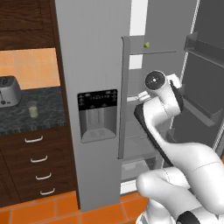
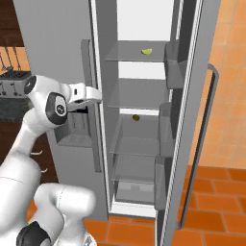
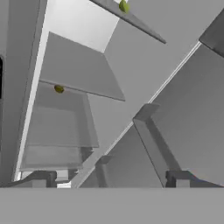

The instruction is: Grab a lemon wedge from the fridge and one ice cube from the ice bowl, and put them in the glass of lemonade.

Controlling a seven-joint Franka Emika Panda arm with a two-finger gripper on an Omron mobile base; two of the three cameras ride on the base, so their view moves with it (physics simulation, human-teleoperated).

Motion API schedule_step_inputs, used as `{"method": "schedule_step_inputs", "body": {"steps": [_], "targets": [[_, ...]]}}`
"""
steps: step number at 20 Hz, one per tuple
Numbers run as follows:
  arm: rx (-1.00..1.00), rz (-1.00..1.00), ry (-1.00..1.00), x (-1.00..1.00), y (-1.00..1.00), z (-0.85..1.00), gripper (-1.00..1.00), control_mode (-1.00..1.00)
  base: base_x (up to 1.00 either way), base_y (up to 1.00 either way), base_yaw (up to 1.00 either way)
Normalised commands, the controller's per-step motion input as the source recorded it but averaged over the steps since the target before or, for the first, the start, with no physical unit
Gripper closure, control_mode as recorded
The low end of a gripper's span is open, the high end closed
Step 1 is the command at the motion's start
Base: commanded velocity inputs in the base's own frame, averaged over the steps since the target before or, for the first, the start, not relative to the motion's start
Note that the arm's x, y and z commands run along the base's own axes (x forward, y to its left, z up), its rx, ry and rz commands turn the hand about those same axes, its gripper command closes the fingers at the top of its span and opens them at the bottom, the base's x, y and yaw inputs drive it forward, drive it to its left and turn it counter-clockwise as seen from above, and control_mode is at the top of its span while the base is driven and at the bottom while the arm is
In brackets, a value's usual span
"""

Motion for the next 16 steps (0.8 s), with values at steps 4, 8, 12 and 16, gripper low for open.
{"method": "schedule_step_inputs", "body": {"steps": [4, 8, 12, 16], "targets": [[0.21, 0.72, 0.08, 0.11, 0.28, -0.04, -1.00, -1.00, 0.00, 0.00, 0.00], [0.13, 0.55, 0.01, -0.02, 0.00, -0.06, -1.00, -1.00, 0.00, 0.00, 0.00], [0.05, 0.22, 0.10, -0.17, 0.00, 0.45, -1.00, -1.00, 0.00, 0.00, 0.00], [-0.02, 0.01, 0.46, -0.40, 0.00, 0.55, -1.00, -1.00, 0.00, 0.00, 0.00]]}}
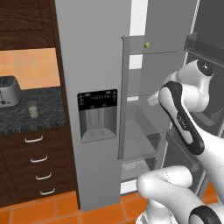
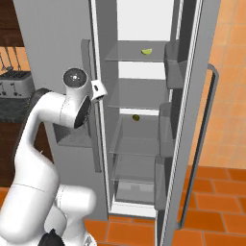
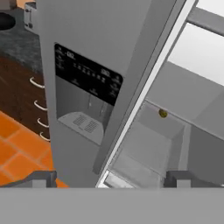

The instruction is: Grab a lemon wedge from the fridge and one ice cube from the ice bowl, and put them in the glass of lemonade.

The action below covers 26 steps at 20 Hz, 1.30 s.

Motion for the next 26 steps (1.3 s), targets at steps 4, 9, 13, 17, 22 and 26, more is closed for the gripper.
{"method": "schedule_step_inputs", "body": {"steps": [4, 9, 13, 17, 22, 26], "targets": [[-0.03, -0.09, 0.52, -0.38, -0.02, 0.11, -1.00, -1.00, 0.00, 0.00, 0.00], [0.15, -0.41, 0.03, -0.31, -0.09, -0.41, -1.00, -1.00, 0.00, 0.00, 0.00], [0.07, -0.54, -0.05, -0.46, 0.00, -0.11, -1.00, -1.00, 0.00, 0.00, 0.00], [0.00, -0.18, -0.04, -0.95, 0.04, -0.01, -1.00, -1.00, 0.00, 0.00, 0.00], [0.02, 0.00, -0.02, -0.61, 0.00, 0.00, -1.00, -1.00, 0.00, 0.00, 0.00], [0.00, 0.00, -0.03, -0.01, 0.06, 0.07, -1.00, -1.00, 0.00, 0.00, 0.00]]}}
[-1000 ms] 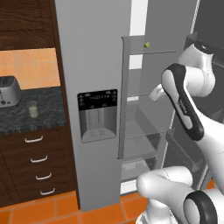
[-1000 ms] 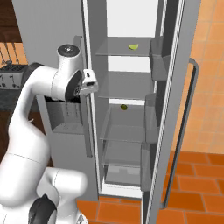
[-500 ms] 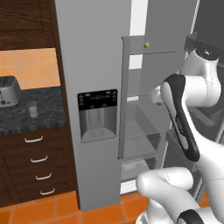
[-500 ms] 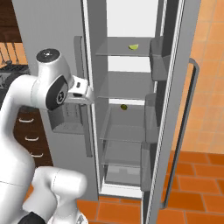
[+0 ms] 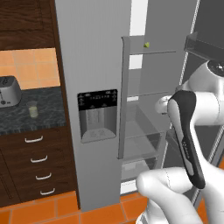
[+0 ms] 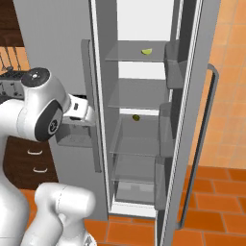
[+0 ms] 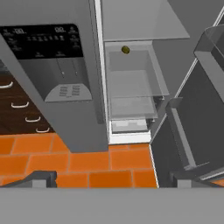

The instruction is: Grab a lemon wedge from the fridge and one ice cube from the ice bowl, and put them in the glass of lemonade.

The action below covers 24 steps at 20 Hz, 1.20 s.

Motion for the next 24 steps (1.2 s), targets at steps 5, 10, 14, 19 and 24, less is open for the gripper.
{"method": "schedule_step_inputs", "body": {"steps": [5, 10, 14, 19, 24], "targets": [[0.05, 0.00, -0.07, 0.01, 0.00, 0.27, -1.00, -1.00, 0.00, 0.00, 0.00], [0.08, 0.00, -0.06, 0.01, 0.02, 0.35, -1.00, -1.00, 0.00, 0.00, 0.00], [0.00, 0.00, 0.00, 0.00, 0.03, 0.01, -1.00, -1.00, 0.00, 0.00, 0.00], [0.00, 0.00, 0.00, 0.00, 0.00, 0.00, -1.00, -1.00, 0.00, 0.00, 0.00], [0.00, -0.05, 0.00, -0.02, 0.05, 0.00, -1.00, 1.00, -0.03, 0.00, -0.08]]}}
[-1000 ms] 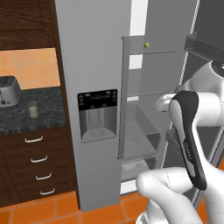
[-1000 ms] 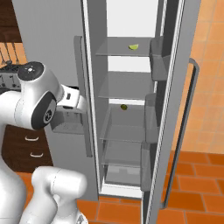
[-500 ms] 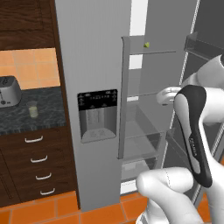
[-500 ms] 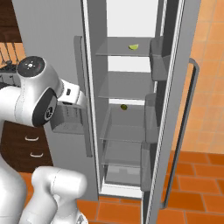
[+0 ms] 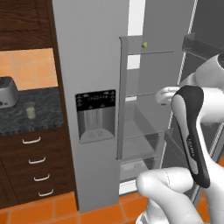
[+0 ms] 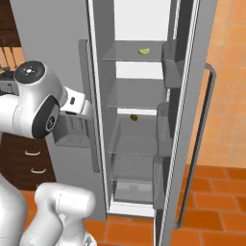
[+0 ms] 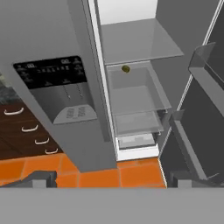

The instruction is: Grab a lemon wedge from the fridge and one ice cube from the ice bowl, and put them in the glass of lemonade.

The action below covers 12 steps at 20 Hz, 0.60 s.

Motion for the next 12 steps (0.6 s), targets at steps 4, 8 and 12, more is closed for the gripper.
{"method": "schedule_step_inputs", "body": {"steps": [4, 8, 12], "targets": [[0.00, 0.00, 0.00, 0.00, 0.00, 0.00, -1.00, 1.00, -0.24, 0.00, -0.61], [0.00, 0.00, 0.00, 0.00, 0.00, 0.00, -1.00, 1.00, 0.03, 0.00, -0.55], [0.00, 0.00, 0.00, 0.00, 0.00, 0.00, -1.00, 1.00, 0.37, 0.34, -0.28]]}}
